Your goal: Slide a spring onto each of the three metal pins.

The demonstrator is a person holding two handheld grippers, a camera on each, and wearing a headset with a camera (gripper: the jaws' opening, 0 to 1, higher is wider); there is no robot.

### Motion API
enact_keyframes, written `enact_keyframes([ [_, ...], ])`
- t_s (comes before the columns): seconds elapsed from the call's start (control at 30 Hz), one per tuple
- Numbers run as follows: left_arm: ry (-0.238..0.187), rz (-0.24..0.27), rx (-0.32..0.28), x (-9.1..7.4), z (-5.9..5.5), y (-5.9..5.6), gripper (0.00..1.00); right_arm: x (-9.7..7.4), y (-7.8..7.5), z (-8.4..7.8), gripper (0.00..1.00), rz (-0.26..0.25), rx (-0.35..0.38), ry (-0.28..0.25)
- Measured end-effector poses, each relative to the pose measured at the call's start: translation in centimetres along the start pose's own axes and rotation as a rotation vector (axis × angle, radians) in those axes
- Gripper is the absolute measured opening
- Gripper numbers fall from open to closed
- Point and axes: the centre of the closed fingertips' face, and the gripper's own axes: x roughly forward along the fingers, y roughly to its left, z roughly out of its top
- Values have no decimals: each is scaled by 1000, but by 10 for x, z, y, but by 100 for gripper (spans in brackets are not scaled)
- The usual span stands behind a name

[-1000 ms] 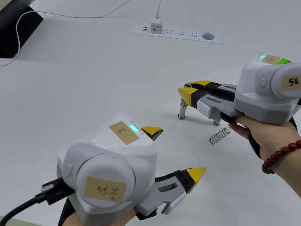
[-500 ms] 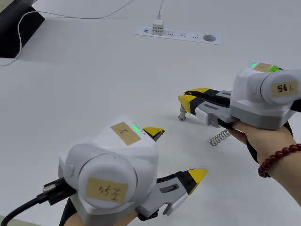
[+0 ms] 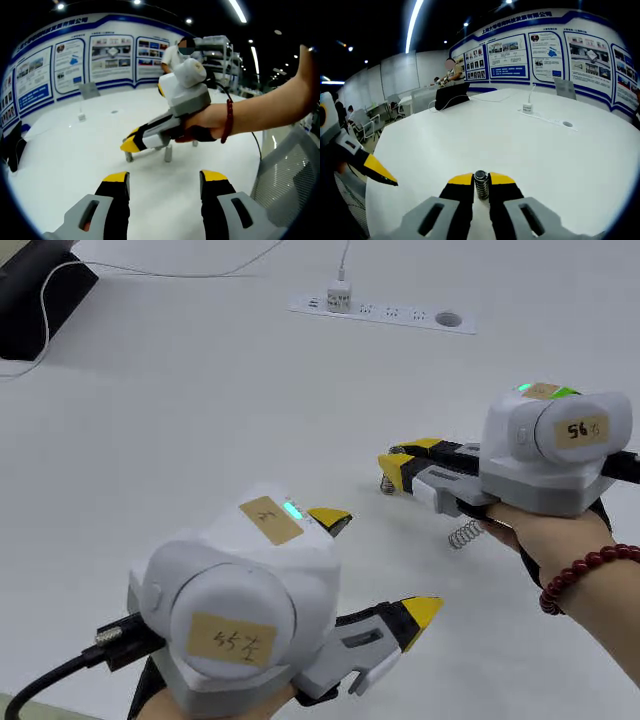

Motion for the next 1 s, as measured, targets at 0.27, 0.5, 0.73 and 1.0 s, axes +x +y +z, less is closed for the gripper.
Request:
enact_keyframes([
  [0.27,2,0,9,0,0,0,57,1,0,-3,14,-6,12,16],
  [0.5,2,5,12,0,0,0,58,-7,1,7,22,-13,6,-9],
  [0.73,2,8,19,1,0,0,58,-19,3,20,31,-12,21,-38],
  [1.0,4,6,34,1,3,-1,58,-38,0,25,37,-29,30,-45],
])
